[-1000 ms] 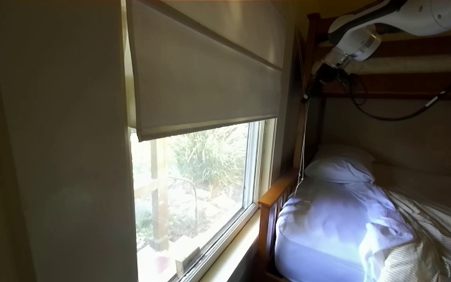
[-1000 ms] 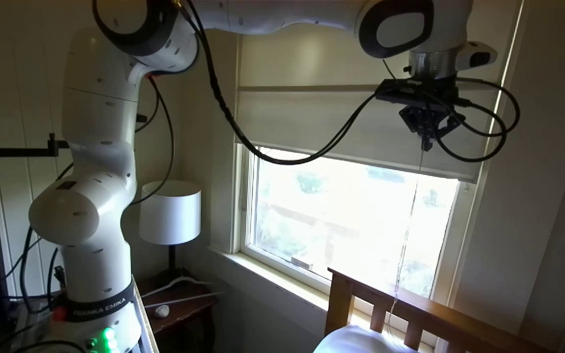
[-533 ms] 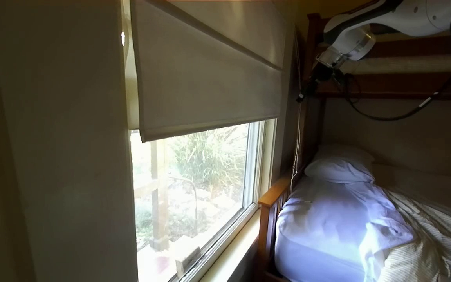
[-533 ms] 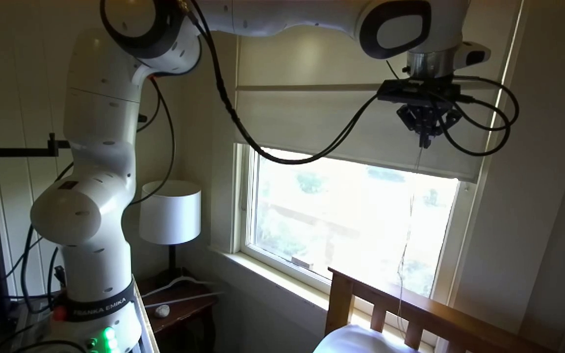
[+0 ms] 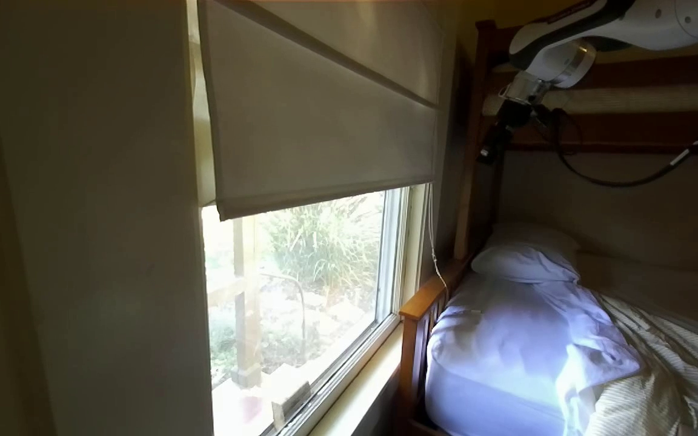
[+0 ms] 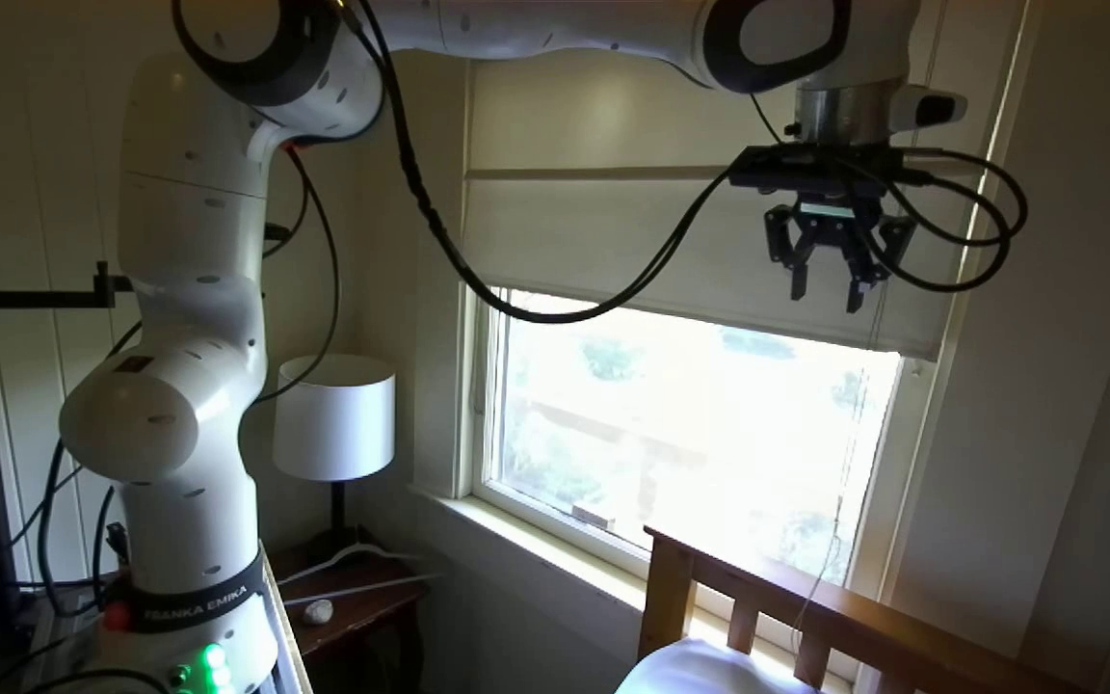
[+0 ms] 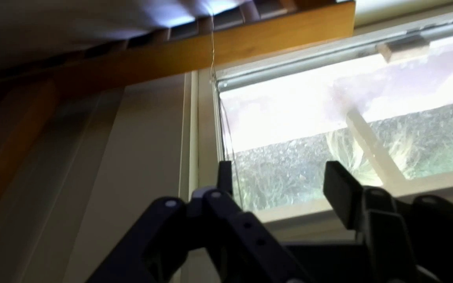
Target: Pull the curtain up
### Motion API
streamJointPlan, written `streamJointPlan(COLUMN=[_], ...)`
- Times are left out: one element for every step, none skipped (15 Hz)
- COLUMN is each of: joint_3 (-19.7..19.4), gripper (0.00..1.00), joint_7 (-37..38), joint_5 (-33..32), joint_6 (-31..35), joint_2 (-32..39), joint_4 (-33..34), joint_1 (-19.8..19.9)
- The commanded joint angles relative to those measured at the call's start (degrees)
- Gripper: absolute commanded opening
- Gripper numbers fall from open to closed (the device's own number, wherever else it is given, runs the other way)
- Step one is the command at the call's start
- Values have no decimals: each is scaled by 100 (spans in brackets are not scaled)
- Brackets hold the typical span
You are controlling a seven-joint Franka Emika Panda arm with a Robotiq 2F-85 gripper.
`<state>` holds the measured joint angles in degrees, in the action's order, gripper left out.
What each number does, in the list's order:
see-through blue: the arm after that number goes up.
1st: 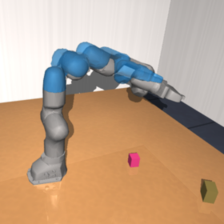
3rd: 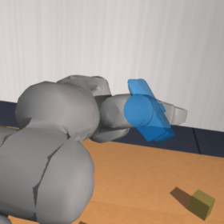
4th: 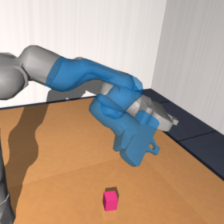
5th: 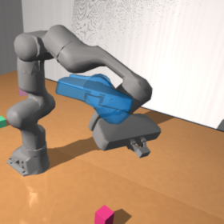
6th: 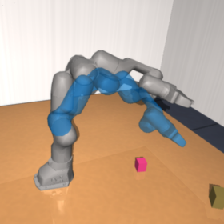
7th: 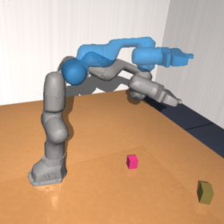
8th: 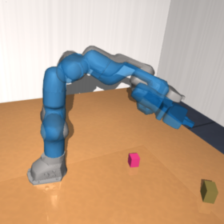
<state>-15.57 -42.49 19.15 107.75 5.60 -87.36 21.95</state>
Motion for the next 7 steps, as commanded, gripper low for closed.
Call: streamJointPlan(joint_3=[-8,-4,-54,-51,-48,-46,-46], gripper=[95,99,84,91,98,99,99], joint_7=[242,328,91,153,182,193,196], joint_5=[-757,-906,-528,-642,-696,-713,-717], joint_6=[-557,-484,-518,-523,-521,-521,-520], joint_2=[-412,-454,-143,-182,-202,-213,-219], joint_4=[-572,-703,-242,-344,-415,-450,-465], joint_1=[-167,-202,-109,-146,-172,-185,-188])
